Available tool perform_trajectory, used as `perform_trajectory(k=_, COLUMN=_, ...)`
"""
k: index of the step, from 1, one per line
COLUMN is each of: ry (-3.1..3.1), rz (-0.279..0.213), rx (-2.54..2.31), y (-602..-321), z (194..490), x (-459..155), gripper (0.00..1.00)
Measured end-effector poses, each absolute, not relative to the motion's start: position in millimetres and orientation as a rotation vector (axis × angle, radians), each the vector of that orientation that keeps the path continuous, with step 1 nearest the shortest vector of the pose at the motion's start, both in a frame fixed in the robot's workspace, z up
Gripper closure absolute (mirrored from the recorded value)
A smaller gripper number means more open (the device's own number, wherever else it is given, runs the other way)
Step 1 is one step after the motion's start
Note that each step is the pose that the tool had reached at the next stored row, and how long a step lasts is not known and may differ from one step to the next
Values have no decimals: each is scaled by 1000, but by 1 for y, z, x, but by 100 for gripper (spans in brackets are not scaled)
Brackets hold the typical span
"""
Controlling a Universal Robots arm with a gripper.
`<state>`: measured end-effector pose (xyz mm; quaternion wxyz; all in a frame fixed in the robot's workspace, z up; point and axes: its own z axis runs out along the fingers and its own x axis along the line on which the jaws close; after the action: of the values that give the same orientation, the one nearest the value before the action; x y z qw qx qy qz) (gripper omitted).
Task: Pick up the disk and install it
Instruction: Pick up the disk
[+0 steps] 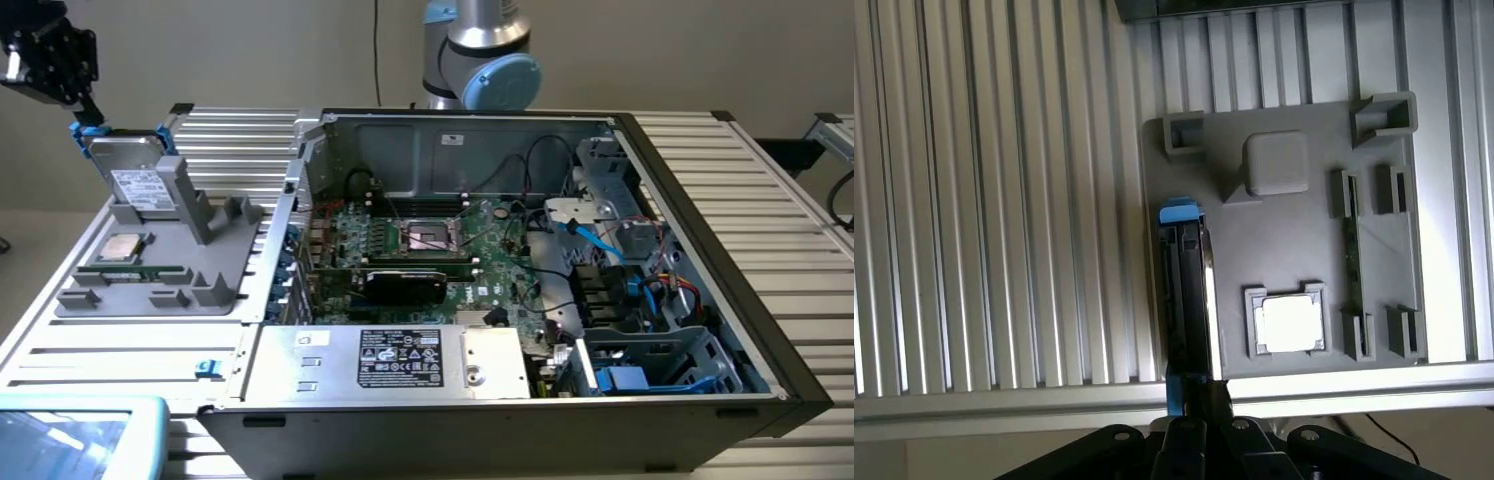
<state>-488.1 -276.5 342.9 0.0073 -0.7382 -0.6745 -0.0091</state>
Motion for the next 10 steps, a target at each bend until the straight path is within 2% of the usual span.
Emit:
perform_trajectory(k=1, ry=-2109, rz=-28, rx=-2308, y=-277, z=343, x=-488, gripper=82)
perform_trajectory(k=3, ry=-2109, rz=-28, rx=-2308, y=-277, z=343, x=-488, gripper=82)
perform_trajectory(k=4, ry=-2109, rz=-29, rx=-2308, y=-277, z=343, x=-488, gripper=75)
perform_trajectory(k=7, ry=-2109, rz=-28, rx=-2308, y=-277, z=343, x=-488, gripper=73)
perform_trajectory(k=8, ry=-2109, rz=-28, rx=-2308, y=-277, z=343, x=-488, gripper=66)
perform_trajectory(k=10, ry=-2109, rz=-28, rx=-2308, y=-276, z=343, x=-488, gripper=66)
